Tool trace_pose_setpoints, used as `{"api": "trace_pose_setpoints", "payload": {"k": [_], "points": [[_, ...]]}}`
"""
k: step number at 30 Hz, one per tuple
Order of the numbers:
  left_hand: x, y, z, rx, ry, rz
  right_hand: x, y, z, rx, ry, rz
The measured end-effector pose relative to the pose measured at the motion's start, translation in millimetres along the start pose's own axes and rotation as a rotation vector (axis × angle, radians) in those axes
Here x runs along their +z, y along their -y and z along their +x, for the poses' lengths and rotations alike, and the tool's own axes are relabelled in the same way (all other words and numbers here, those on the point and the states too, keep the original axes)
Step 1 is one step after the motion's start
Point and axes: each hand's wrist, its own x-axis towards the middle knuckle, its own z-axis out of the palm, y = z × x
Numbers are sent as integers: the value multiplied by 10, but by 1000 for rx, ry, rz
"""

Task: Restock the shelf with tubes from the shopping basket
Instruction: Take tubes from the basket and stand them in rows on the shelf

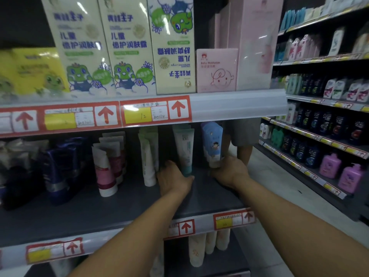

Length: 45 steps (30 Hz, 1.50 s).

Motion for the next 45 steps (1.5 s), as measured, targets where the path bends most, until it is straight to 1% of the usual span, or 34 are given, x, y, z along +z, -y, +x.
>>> {"api": "trace_pose_setpoints", "payload": {"k": [2,5,11,15,20,24,28,32,38,45], "points": [[-65,7,-94,29,43,7,18,2,-69,-37,25,-52],[-181,15,-300,108,104,-23,4,30,-303,-44,35,-7],[-486,70,-791,270,171,-47,-9,42,-783,-72,-91,-11],[-741,222,-1102,347,116,-48,-76,200,-1239,-103,-175,-17],[-1095,550,-1424,399,22,-31,7,471,-1704,-194,-220,-6],[-1388,841,-1624,374,-18,-2,159,720,-2021,-269,-237,12],[-1640,1134,-1830,301,-29,5,373,967,-2328,-345,-218,34],[-1728,1456,-2003,224,-14,27,720,1126,-2574,-388,-180,41],[-1589,2038,-2242,122,50,48,1308,1160,-2894,-451,-56,27],[-1112,2707,-2605,-38,198,66,2072,899,-3257,-387,158,-26]]}}
